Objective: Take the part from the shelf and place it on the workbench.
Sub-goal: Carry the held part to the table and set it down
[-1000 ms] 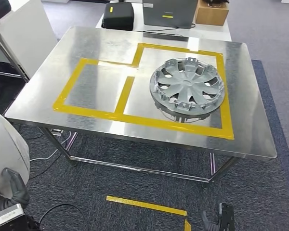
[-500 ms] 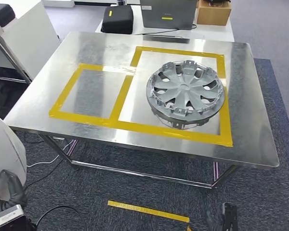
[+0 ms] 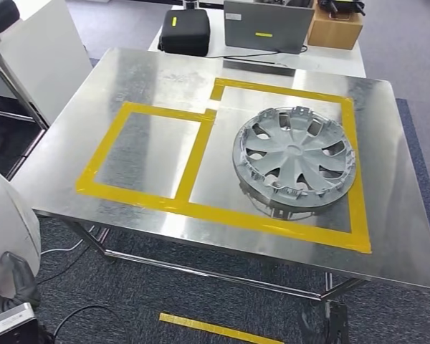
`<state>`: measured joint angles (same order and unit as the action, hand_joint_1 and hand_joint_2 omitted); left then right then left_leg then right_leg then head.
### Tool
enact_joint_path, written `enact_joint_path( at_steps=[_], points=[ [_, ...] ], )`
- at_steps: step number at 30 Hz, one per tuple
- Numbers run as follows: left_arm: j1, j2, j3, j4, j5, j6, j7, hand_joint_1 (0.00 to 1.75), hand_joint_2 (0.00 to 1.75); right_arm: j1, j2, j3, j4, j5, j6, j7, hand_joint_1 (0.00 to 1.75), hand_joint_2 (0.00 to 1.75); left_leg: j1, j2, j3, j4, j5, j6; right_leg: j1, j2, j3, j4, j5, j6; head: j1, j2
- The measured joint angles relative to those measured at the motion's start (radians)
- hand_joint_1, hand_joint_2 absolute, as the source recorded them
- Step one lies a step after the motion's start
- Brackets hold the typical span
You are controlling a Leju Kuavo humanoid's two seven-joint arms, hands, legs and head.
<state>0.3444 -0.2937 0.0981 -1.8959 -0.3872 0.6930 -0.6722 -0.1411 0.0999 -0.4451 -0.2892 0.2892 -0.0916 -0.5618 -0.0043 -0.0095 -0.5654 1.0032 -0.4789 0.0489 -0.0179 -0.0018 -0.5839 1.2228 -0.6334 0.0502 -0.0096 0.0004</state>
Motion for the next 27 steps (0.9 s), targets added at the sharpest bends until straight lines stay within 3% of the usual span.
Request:
enact_joint_path(
  at_steps=[2, 3, 4, 6, 7, 8, 10, 12, 13, 16, 17, 18, 21, 22, 24, 26, 27],
  points=[
    [0.0, 0.002, -0.004, 0.0, -0.009, -0.005, 0.005, 1.75, 1.75, 0.005, 0.0, -0.004, 0.0, 0.002, 0.0, 0.0, 0.0, 1.75, -0.001, -0.004, 0.024, 0.0, -0.02, 0.001, 0.0, 0.0, -0.07, 0.04, -0.055, 0.004, 0.001, 0.0],
    [0.001, 0.002, -0.008, 0.0, -0.017, -0.008, 0.01, 1.75, 1.75, 0.006, 0.0, -0.006, 0.0, 0.002, 0.001, 0.0, 0.0, 1.75, -0.001, -0.007, 0.04, 0.0, -0.032, 0.0, 0.0, 0.0, -0.085, 0.019, -0.054, 0.004, 0.001, 0.0],
    [0.0, 0.004, -0.012, 0.0, -0.027, -0.012, 0.016, 1.75, 1.75, 0.005, 0.0, -0.008, 0.0, 0.003, 0.003, 0.0, 0.0, 1.75, -0.001, -0.008, 0.058, 0.0, -0.044, -0.001, 0.0, 0.0, -0.087, -0.028, -0.021, 0.003, 0.001, 0.0],
    [0.0, 0.009, -0.021, 0.001, -0.048, -0.018, 0.032, 1.75, 1.75, 0.006, 0.0, -0.012, 0.0, 0.004, 0.013, 0.001, 0.0, 1.75, -0.002, -0.009, 0.09, 0.001, -0.07, -0.007, 0.002, 0.0, -0.077, -0.134, 0.106, -0.004, 0.0, 0.0],
    [-0.001, 0.012, -0.025, 0.002, -0.055, -0.021, 0.04, 1.75, 1.75, 0.006, 0.0, -0.014, 0.0, 0.004, 0.018, 0.001, 0.0, 1.75, -0.003, -0.009, 0.099, 0.002, -0.081, -0.012, 0.005, 0.0, -0.069, -0.167, 0.152, -0.009, 0.0, 0.0],
    [-0.001, 0.015, -0.03, 0.003, -0.06, -0.024, 0.047, 1.75, 1.75, 0.006, 0.0, -0.017, 0.001, 0.004, 0.023, 0.001, 0.0, 1.75, -0.003, -0.009, 0.104, 0.002, -0.089, -0.018, 0.008, 0.0, -0.067, -0.181, 0.181, -0.016, -0.001, 0.0],
    [-0.003, 0.022, -0.038, 0.005, -0.071, -0.029, 0.058, 1.75, 1.75, 0.004, 0.0, -0.02, 0.001, 0.004, 0.032, 0.001, 0.0, 1.75, -0.003, -0.009, 0.107, 0.01, -0.091, -0.031, 0.01, 0.002, -0.059, -0.185, 0.185, -0.031, -0.001, 0.0],
    [-0.007, 0.032, -0.044, 0.007, -0.082, -0.033, 0.065, 1.75, 1.75, 0.001, 0.001, -0.022, 0.001, 0.004, 0.04, 0.0, 0.0, 1.75, -0.001, -0.006, 0.091, 0.054, -0.088, -0.042, 0.006, 0.006, -0.048, -0.195, 0.187, -0.041, -0.003, 0.0],
    [-0.01, 0.037, -0.046, 0.009, -0.088, -0.035, 0.071, 1.75, 1.75, -0.001, 0.002, -0.023, 0.001, 0.005, 0.044, -0.001, 0.0, 1.75, 0.0, -0.004, 0.068, 0.097, -0.098, -0.048, 0.004, 0.009, -0.04, -0.2, 0.185, -0.046, -0.004, 0.0],
    [-0.019, 0.056, -0.049, 0.018, -0.107, -0.051, 0.095, 1.75, 1.75, 0.0, 0.002, -0.025, 0.001, 0.009, 0.052, -0.001, 0.0, 1.75, 0.009, -0.002, -0.026, 0.251, -0.177, -0.065, 0.003, 0.019, -0.029, -0.205, 0.176, -0.054, -0.007, 0.0],
    [-0.022, 0.064, -0.049, 0.022, -0.113, -0.06, 0.106, 1.75, 1.75, 0.0, 0.002, -0.025, 0.001, 0.011, 0.054, 0.0, 0.0, 1.75, 0.012, -0.002, -0.049, 0.275, -0.189, -0.068, 0.003, 0.025, -0.027, -0.205, 0.174, -0.054, -0.008, 0.0],
    [-0.026, 0.072, -0.05, 0.028, -0.119, -0.069, 0.116, 1.75, 1.75, 0.0, 0.002, -0.025, 0.001, 0.013, 0.056, 0.0, 0.0, 1.75, 0.014, -0.002, -0.059, 0.271, -0.181, -0.07, 0.003, 0.032, -0.025, -0.205, 0.172, -0.054, -0.008, 0.0],
    [-0.043, 0.097, -0.05, 0.047, -0.135, -0.096, 0.149, 1.75, 1.75, -0.004, 0.002, -0.025, 0.001, 0.02, 0.062, 0.003, 0.0, 1.75, 0.019, -0.018, -0.016, 0.11, -0.063, -0.068, 0.003, 0.055, -0.016, -0.204, 0.169, -0.049, -0.007, 0.0],
    [-0.049, 0.105, -0.05, 0.054, -0.139, -0.104, 0.157, 1.75, 1.75, -0.006, 0.003, -0.026, 0.001, 0.023, 0.064, 0.004, 0.0, 1.75, 0.019, -0.029, -0.002, 0.06, -0.046, -0.064, 0.003, 0.062, -0.016, -0.204, 0.169, -0.044, -0.007, 0.0],
    [-0.059, 0.118, -0.049, 0.068, -0.141, -0.116, 0.169, 1.75, 1.75, -0.01, 0.003, -0.026, 0.001, 0.027, 0.064, 0.007, 0.0, 1.75, 0.015, -0.045, 0.004, 0.024, -0.039, -0.054, 0.002, 0.076, -0.022, -0.204, 0.171, -0.032, -0.007, 0.0],
    [-0.068, 0.127, -0.048, 0.081, -0.143, -0.127, 0.174, 1.75, 1.75, -0.011, 0.003, -0.026, 0.001, 0.033, 0.06, 0.011, 0.0, 1.75, 0.015, -0.036, 0.006, 0.015, -0.023, -0.041, 0.0, 0.084, -0.028, -0.205, 0.171, -0.017, -0.007, 0.0],
    [-0.074, 0.13, -0.046, 0.088, -0.144, -0.132, 0.176, 1.75, 1.75, -0.011, 0.003, -0.026, 0.001, 0.036, 0.058, 0.012, 0.0, 1.75, 0.015, -0.03, 0.008, 0.01, -0.018, -0.037, 0.0, 0.075, -0.03, -0.199, 0.164, -0.012, -0.005, 0.0]
  ],
)
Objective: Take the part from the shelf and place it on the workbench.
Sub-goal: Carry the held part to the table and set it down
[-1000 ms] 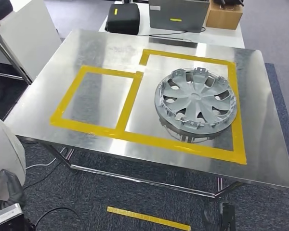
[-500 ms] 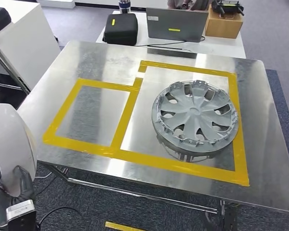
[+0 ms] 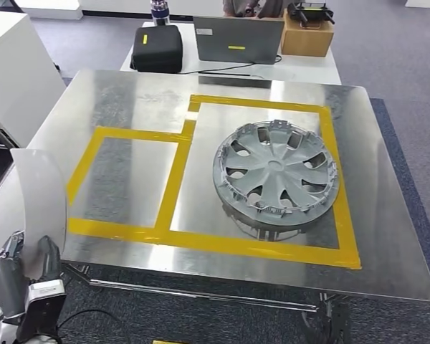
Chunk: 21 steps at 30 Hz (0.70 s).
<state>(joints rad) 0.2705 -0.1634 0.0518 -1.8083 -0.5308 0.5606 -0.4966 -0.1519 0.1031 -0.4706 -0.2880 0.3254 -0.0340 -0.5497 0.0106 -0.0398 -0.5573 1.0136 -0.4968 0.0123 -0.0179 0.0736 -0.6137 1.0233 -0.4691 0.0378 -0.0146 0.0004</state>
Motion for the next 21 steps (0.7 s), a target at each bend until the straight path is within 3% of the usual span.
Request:
enact_joint_path(
  at_steps=[3, 4, 13, 21],
  points=[
    [-0.017, 0.012, 0.008, 0.029, -0.001, -0.026, 0.013, 1.75, 1.75, -0.006, 0.0, 0.0, 0.0, 0.01, -0.005, 0.006, 0.0, 1.75, -0.005, 0.008, 0.003, -0.003, 0.001, -0.003, 0.002, -0.034, 0.01, -0.005, 0.0, -0.018, 0.012, 0.0],
    [-0.023, 0.018, 0.013, 0.043, 0.0, -0.037, 0.019, 1.75, 1.75, -0.007, 0.0, 0.001, 0.0, 0.013, -0.005, 0.009, 0.0, 1.75, -0.007, 0.009, 0.004, -0.001, 0.0, -0.005, 0.002, -0.036, 0.016, -0.015, 0.007, -0.024, 0.015, 0.0],
    [-0.127, 0.095, 0.048, 0.172, -0.091, -0.111, 0.087, 1.75, 1.75, -0.025, 0.0, 0.013, 0.0, 0.041, 0.001, 0.033, 0.0, 1.75, -0.011, 0.011, 0.003, 0.002, -0.001, 0.001, -0.002, -0.037, 0.018, -0.023, 0.011, -0.006, 0.014, 0.0],
    [-0.231, 0.158, 0.049, 0.285, -0.169, -0.129, 0.143, 1.75, 1.75, -0.035, 0.0, 0.032, 0.0, 0.05, 0.006, 0.045, 0.0, 1.75, -0.01, 0.012, 0.003, 0.0, -0.001, 0.0, -0.001, -0.036, 0.017, -0.022, 0.011, -0.004, 0.013, 0.0]
  ],
)
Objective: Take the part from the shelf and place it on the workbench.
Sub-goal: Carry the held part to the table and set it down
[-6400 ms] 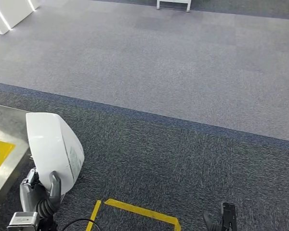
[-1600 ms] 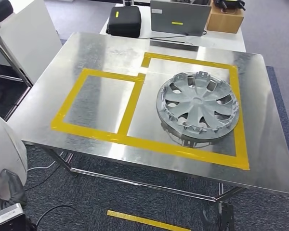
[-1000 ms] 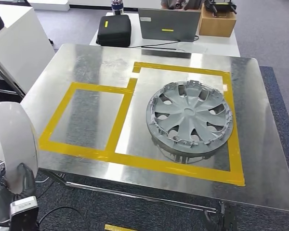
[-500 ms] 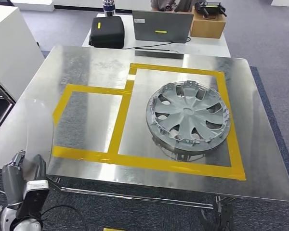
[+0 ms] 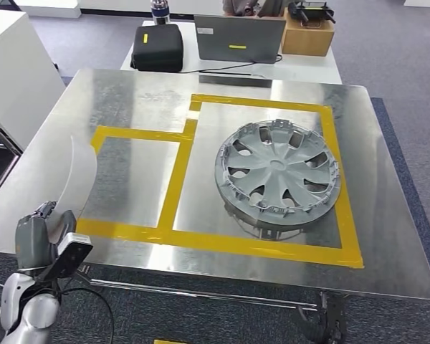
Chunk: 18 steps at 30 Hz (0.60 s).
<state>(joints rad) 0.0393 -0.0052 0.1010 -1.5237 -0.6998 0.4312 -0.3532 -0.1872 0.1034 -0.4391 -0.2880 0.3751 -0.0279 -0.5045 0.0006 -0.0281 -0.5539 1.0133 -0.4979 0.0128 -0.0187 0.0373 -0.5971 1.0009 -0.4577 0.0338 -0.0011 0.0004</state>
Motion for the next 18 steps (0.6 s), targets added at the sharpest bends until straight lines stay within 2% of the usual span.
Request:
enact_joint_path(
  at_steps=[14, 18],
  points=[
    [-0.024, 0.021, -0.001, 0.054, -0.011, -0.002, 0.004, 1.75, 1.75, 0.0, 0.0, 0.001, 0.0, 0.001, 0.001, 0.001, 0.0, 1.75, 0.001, 0.001, 0.0, -0.001, 0.0, -0.001, 0.0, 0.0, -0.001, 0.001, 0.0, 0.0, 0.0, 0.0],
    [-0.069, 0.04, -0.002, 0.099, -0.093, -0.033, 0.079, 1.75, 1.75, -0.001, 0.0, 0.007, 0.0, 0.014, 0.006, 0.009, 0.0, 1.75, 0.001, 0.001, -0.001, -0.001, 0.001, -0.001, 0.0, 0.0, -0.002, 0.001, 0.0, 0.0, 0.0, 0.0]
  ],
)
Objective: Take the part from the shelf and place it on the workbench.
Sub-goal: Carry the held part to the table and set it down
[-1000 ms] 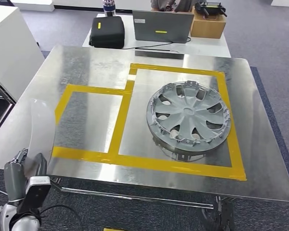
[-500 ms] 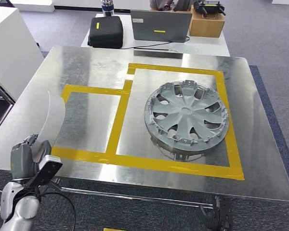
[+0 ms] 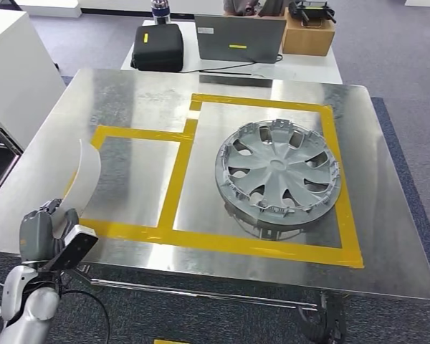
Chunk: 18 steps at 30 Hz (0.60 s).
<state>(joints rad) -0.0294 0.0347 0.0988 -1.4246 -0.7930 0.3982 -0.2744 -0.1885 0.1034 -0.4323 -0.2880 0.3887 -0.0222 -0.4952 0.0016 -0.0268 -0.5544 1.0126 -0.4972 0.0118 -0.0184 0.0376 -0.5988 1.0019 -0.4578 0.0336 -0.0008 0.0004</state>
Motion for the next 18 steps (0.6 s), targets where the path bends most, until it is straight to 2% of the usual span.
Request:
enact_joint_path(
  at_steps=[5, 10, 14, 18],
  points=[
    [-0.17, 0.051, -0.026, 0.177, -0.182, -0.047, 0.117, 1.75, 1.75, -0.006, 0.0, 0.025, 0.0, 0.019, 0.002, 0.023, 0.0, 1.75, 0.0, 0.001, 0.0, 0.0, 0.003, -0.003, 0.0, 0.001, -0.001, 0.001, 0.003, 0.0, 0.0, 0.0],
    [-0.32, 0.076, -0.08, 0.346, -0.312, -0.093, 0.221, 1.75, 1.75, -0.011, 0.005, 0.048, 0.0, 0.035, 0.002, 0.036, 0.0, 1.75, 0.0, 0.005, -0.002, 0.0, 0.006, -0.005, 0.0, 0.004, -0.004, 0.001, 0.007, -0.001, 0.0, 0.0],
    [-0.417, 0.089, -0.112, 0.478, -0.374, -0.107, 0.254, 1.75, 1.75, -0.015, 0.011, 0.066, 0.0, 0.044, 0.001, 0.04, 0.0, 1.75, 0.0, 0.009, -0.004, 0.0, 0.007, -0.004, 0.0, 0.008, -0.008, 0.001, 0.01, -0.002, 0.0, 0.0],
    [-0.469, 0.091, -0.132, 0.552, -0.41, -0.105, 0.256, 1.75, 1.75, -0.016, 0.015, 0.076, 0.0, 0.047, 0.001, 0.04, 0.0, 1.75, 0.0, 0.011, -0.005, 0.0, 0.008, -0.005, 0.0, 0.01, -0.009, 0.002, 0.012, -0.002, 0.0, 0.0]
  ],
)
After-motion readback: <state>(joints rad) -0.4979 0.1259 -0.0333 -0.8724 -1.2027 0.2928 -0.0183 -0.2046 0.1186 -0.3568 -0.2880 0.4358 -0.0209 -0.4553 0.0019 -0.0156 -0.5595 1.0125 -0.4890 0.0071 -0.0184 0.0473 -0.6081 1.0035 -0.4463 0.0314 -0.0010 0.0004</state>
